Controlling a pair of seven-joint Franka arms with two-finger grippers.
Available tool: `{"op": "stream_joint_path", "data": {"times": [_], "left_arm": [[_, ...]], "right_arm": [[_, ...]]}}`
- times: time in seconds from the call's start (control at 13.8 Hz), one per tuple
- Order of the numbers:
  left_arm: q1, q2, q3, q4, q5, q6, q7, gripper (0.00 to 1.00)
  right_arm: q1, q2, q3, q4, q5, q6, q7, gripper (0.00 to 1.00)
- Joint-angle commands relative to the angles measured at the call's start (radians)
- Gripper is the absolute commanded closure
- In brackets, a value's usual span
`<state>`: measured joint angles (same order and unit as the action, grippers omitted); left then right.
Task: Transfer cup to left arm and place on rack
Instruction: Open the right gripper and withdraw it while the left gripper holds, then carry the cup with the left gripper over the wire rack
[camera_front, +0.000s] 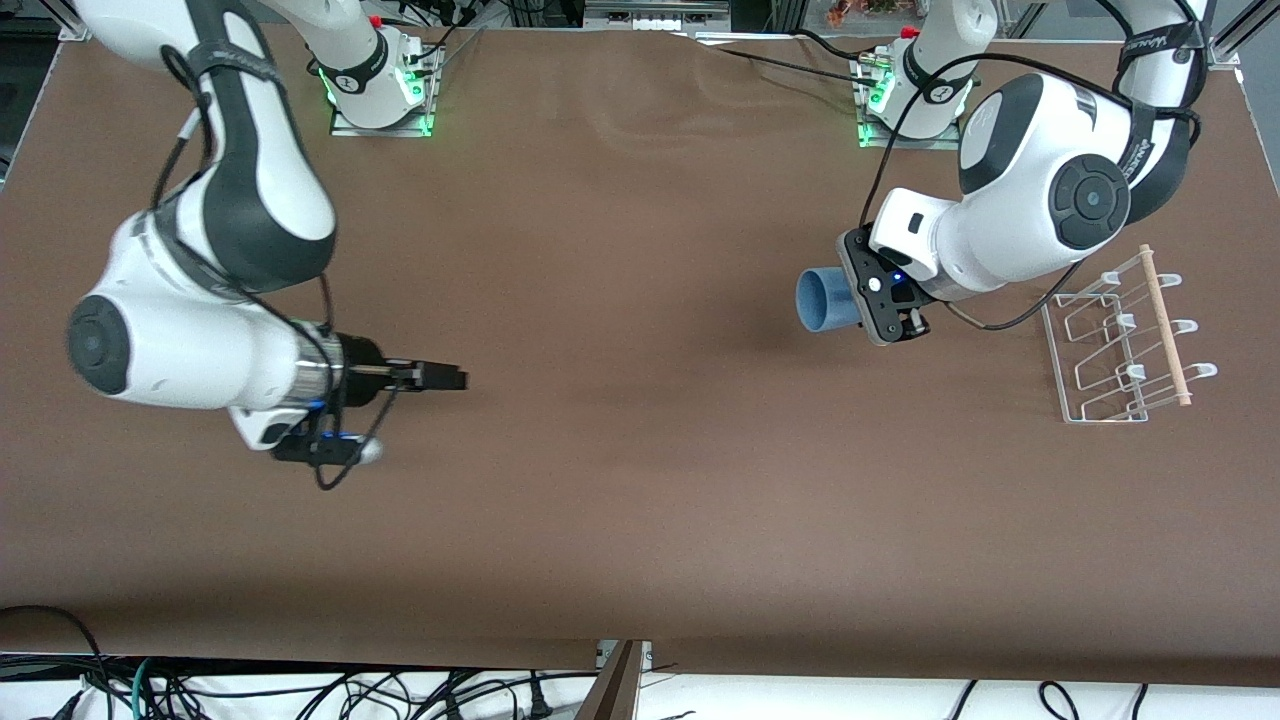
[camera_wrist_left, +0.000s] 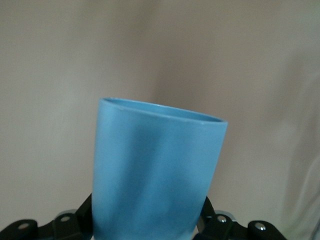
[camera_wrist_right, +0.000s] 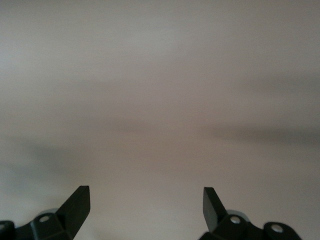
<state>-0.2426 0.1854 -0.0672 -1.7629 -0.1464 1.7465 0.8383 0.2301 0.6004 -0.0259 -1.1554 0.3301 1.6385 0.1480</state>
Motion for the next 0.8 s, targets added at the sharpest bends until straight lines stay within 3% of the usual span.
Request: {"op": "stream_joint_path", "data": {"times": [0.0, 0.36, 0.58, 0.72], "left_arm": [[0.009, -0.008, -0.003, 0.023, 0.170, -0.132, -0.138, 0.96], [0.013, 0.020, -0.003, 0.022, 0.514, -0.362, -0.229, 0.94], [0.023, 0.081, -0.003, 0.011, 0.786, -0.526, -0.268, 0.94], [0.040, 0.108, -0.003, -0.003, 0.914, -0.559, -0.266, 0.94]], "right_arm": [[-0.046, -0.092, 0.015, -0.102, -0.149, -0.003, -0.108, 0.00], [-0.107, -0.235, 0.015, -0.203, -0.361, -0.003, -0.108, 0.00], [-0.144, -0.325, 0.015, -0.289, -0.384, -0.002, -0.104, 0.00], [-0.158, -0.367, 0.015, -0.328, -0.387, 0.015, -0.110, 0.00]]}}
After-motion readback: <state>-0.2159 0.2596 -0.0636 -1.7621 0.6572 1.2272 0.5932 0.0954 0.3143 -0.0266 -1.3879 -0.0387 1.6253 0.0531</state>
